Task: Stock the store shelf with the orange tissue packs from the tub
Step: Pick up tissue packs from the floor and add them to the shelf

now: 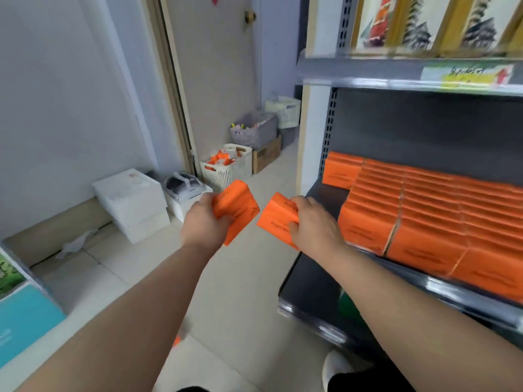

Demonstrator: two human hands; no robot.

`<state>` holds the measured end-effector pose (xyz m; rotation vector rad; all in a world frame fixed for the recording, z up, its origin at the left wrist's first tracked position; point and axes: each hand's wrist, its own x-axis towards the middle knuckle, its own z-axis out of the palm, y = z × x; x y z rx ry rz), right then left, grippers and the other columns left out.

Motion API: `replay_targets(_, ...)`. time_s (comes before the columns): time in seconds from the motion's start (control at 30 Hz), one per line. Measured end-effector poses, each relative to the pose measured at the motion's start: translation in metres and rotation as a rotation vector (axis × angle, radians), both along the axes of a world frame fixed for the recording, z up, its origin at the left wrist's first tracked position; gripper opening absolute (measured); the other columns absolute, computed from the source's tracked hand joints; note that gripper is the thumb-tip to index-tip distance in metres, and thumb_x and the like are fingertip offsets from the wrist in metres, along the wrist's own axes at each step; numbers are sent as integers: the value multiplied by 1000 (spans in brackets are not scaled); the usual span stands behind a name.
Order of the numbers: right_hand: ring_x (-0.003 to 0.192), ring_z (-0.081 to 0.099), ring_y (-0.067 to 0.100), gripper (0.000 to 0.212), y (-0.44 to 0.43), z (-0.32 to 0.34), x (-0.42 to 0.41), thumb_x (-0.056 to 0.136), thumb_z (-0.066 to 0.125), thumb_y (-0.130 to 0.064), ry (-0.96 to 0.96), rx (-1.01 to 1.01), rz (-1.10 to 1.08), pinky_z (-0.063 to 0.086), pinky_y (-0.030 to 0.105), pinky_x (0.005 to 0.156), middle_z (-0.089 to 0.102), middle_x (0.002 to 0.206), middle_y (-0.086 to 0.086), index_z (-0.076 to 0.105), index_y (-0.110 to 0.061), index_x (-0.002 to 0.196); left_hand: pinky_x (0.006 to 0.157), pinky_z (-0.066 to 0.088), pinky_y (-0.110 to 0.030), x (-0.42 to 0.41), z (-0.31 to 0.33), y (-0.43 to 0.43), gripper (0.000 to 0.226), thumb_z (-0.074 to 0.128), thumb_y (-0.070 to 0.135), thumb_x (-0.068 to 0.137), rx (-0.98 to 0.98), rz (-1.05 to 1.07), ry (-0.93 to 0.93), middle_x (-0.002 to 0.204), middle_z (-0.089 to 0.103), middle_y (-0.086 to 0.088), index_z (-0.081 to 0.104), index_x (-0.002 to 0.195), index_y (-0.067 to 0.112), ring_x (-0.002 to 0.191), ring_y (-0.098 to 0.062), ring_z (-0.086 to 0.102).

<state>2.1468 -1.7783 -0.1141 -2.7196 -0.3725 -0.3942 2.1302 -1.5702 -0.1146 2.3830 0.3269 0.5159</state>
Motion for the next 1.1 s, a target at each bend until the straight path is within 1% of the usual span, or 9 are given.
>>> replay_targets(0.17, 112, 48, 31, 40, -23, 25, 53, 85, 55, -10, 39, -37, -61, 45, 40, 90, 46, 119, 12, 48, -9, 125, 87, 47, -37, 43, 16, -23, 41, 62, 21, 82, 50, -67, -27, 113, 62, -4, 53, 122, 21, 106, -27, 56)
replay_targets(0.33, 115, 46, 30, 42, -43, 18, 129, 85, 58, -10, 108, -50, -129, 44, 39, 94, 43, 123, 12, 47, -8, 126, 88, 46, -37, 111, 5, -51, 39, 61, 22, 81, 93, -130, 48, 112, 61, -6, 54, 120, 22, 105, -27, 55)
replay_targets(0.47, 118, 45, 29, 45, -63, 10, 184, 83, 60, -7, 139, -118, -153, 44, 41, 97, 46, 125, 9, 50, -12, 127, 87, 45, -34, 157, -2, -76, 41, 60, 19, 83, 100, -187, 70, 115, 61, -6, 54, 124, 21, 106, -25, 56)
replay_targets(0.57, 124, 41, 27, 49, -75, 6, 213, 82, 59, -5, 118, -228, -177, 42, 41, 98, 48, 126, 5, 51, -19, 128, 92, 49, -39, 182, -4, -91, 44, 60, 20, 84, 98, -237, 86, 119, 60, -6, 51, 127, 21, 107, -25, 57)
replay_targets(0.73, 125, 41, 26, 46, -96, 0, 245, 88, 47, -3, 60, -306, -249, 39, 40, 102, 47, 129, 5, 51, -23, 130, 90, 51, -39, 214, -5, -108, 44, 60, 24, 84, 120, -293, 84, 120, 58, -2, 50, 127, 26, 106, -22, 56)
replay_targets(0.8, 125, 40, 25, 44, -106, -1, 253, 90, 45, -6, 57, -314, -299, 38, 40, 102, 46, 128, 5, 51, -26, 129, 88, 52, -37, 223, -5, -112, 44, 59, 24, 83, 128, -304, 95, 120, 57, 0, 51, 126, 28, 105, -21, 56)
replay_targets(0.9, 123, 42, 24, 41, -114, -4, 262, 90, 55, -14, 42, -307, -329, 40, 40, 101, 48, 126, 2, 52, -30, 127, 87, 53, -37, 235, -7, -120, 42, 58, 20, 83, 122, -335, 132, 117, 57, 1, 53, 123, 30, 103, -20, 56)
replay_targets(0.97, 123, 43, 24, 40, -115, -3, 264, 89, 59, -15, 74, -289, -316, 41, 40, 100, 49, 126, 2, 52, -29, 126, 85, 50, -32, 240, -8, -125, 42, 56, 13, 81, 110, -380, 151, 114, 55, 0, 56, 119, 30, 103, -20, 55)
replay_targets(1.1, 124, 42, 23, 51, -127, 8, 256, 83, 70, -34, 129, -173, -261, 41, 39, 101, 47, 128, 1, 48, -25, 128, 85, 45, -25, 248, -9, -144, 46, 54, 2, 81, 98, -466, 210, 117, 48, 0, 59, 120, 26, 106, -19, 50)
